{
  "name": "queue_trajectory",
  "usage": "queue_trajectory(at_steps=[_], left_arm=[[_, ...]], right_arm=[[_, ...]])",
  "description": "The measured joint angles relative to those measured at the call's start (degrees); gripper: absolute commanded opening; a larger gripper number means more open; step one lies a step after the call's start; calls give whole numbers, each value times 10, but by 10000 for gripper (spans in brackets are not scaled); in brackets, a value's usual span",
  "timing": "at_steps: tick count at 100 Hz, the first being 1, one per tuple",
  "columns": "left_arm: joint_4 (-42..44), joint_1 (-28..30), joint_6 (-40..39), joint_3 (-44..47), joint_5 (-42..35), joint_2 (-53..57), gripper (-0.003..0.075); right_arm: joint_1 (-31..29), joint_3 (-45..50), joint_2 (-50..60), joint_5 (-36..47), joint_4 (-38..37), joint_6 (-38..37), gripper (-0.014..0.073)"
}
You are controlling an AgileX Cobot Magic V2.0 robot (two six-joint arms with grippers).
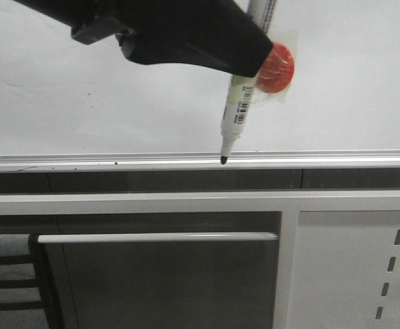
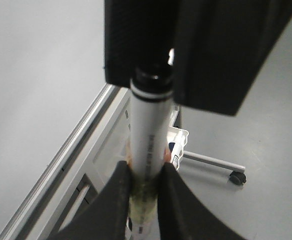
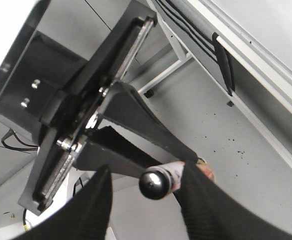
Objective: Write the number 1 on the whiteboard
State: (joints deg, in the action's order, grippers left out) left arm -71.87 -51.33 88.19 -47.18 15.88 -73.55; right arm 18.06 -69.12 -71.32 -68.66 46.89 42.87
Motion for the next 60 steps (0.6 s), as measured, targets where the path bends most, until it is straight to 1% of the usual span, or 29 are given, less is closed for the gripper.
queue_trajectory(at_steps=[27,32,33,34,39,46,51,54,60], left_arm=[[0,-1,0,-11,0,0,-20],[0,-1,0,-18,0,0,-20],[0,-1,0,-18,0,0,-20],[0,-1,0,-19,0,0,-20],[0,-1,0,-22,0,0,-20],[1,-1,0,-22,1,0,-20],[2,-1,-1,-22,1,0,-20],[3,-1,-5,-22,1,0,-20],[4,-1,-10,-22,1,0,-20]], right_arm=[[0,0,-1,9,0,0,330],[0,0,-2,10,0,0,308],[0,0,-2,10,0,0,284],[0,0,-2,10,0,0,284],[0,0,-3,10,0,0,206],[0,0,-6,14,0,0,52],[0,0,-5,18,-9,3,-39],[0,0,-5,21,-18,6,-71],[-1,0,-5,27,-26,10,-66]])
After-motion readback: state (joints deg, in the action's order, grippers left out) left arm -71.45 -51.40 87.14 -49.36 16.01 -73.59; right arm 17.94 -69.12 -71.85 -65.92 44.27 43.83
